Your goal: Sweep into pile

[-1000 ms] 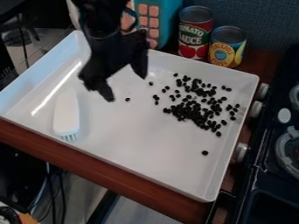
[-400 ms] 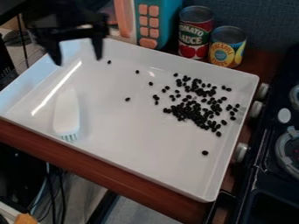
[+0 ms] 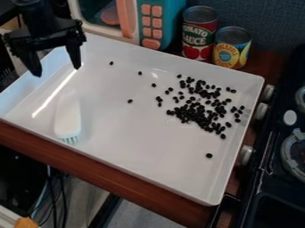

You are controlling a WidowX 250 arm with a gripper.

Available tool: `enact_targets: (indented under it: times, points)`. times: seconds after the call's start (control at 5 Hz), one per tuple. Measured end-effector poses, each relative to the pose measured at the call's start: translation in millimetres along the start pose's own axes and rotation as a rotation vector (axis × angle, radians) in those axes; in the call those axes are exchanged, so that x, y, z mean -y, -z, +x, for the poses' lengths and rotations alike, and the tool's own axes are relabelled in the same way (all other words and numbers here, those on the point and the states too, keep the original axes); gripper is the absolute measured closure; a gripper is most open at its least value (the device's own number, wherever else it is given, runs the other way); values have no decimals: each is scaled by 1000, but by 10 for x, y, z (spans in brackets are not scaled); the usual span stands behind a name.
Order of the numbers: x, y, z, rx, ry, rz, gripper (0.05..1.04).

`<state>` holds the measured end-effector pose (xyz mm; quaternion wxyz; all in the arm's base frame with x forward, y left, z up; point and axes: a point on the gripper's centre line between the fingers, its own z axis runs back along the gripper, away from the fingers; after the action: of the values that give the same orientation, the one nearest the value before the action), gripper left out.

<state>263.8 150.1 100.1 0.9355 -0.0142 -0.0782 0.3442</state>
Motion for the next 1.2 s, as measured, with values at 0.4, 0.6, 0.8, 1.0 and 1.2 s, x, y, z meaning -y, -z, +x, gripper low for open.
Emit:
enact_targets:
  times: [0.4, 0.6, 0.8, 1.0, 1.2]
  points:
    - [-45, 16, -41, -42, -29, -30, 83]
    - [-45, 16, -43, -44, -25, -30, 83]
    - [-41, 20, -46, -44, -25, -30, 83]
    - [-46, 20, -45, -44, -28, -30, 83]
    - [-45, 16, -43, -44, -26, -30, 83]
